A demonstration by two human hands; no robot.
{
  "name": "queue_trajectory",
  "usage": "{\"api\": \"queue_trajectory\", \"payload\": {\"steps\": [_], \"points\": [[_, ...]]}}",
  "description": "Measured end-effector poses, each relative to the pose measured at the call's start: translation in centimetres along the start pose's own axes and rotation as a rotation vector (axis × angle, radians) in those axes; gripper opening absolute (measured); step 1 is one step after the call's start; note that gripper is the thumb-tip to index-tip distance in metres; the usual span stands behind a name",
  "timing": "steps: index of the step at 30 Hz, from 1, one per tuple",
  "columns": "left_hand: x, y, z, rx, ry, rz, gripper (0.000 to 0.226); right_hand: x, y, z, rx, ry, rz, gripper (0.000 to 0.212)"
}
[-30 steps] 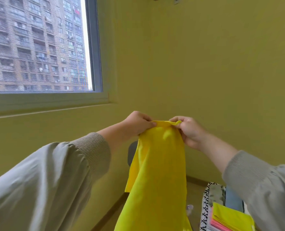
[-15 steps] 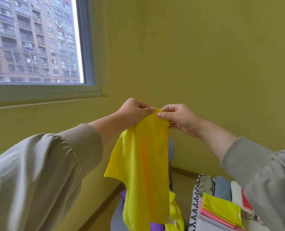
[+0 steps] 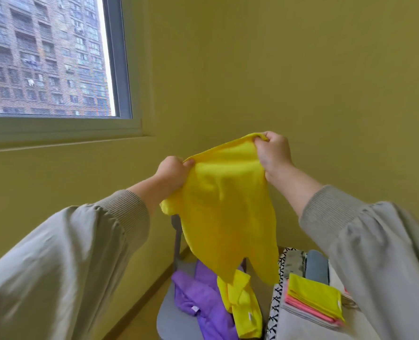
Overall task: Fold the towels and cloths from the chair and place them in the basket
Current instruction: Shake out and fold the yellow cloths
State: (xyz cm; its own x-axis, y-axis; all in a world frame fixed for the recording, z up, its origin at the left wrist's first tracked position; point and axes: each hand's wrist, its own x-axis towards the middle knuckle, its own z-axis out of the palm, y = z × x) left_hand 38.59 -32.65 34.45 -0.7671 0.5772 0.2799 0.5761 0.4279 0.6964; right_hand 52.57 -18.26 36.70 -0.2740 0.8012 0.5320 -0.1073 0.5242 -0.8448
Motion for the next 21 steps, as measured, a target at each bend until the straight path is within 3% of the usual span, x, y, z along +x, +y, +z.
{"api": "queue_trajectory", "payload": {"steps": [2,4,7,11,16,18,21], "points": [[0.0,0.0,0.7,-0.078,-0.043,0.003,0.038,0.0,0.5,-0.4,-0.117,0.022,-0.052,0.023],[0.0,-0.3,1.3,0.021,-0.106,0.062,0.029,0.2,1.2,-1.1,-0.205,0.085,-0.080,0.028],[1.6,-1.1,1.6,0.178,-0.115,0.103,0.011,0.9,2.7,-1.9,-0.293,0.177,-0.061,0.020],[5.4,-3.5,2.3,0.253,-0.026,-0.088,0.012,2.2,4.9,-0.8,-0.359,0.270,-0.022,0.022],[11.1,-5.2,3.4,-0.088,0.100,-0.183,0.030,6.2,6.6,2.4,-0.417,0.312,0.078,0.021],[13.5,-5.3,4.1,-0.179,0.079,-0.138,0.032,7.9,7.4,4.1,-0.461,0.296,0.122,0.020],[15.8,-5.6,5.5,-0.198,0.000,-0.076,0.036,9.1,8.7,6.0,-0.521,0.243,0.162,0.038]]}}
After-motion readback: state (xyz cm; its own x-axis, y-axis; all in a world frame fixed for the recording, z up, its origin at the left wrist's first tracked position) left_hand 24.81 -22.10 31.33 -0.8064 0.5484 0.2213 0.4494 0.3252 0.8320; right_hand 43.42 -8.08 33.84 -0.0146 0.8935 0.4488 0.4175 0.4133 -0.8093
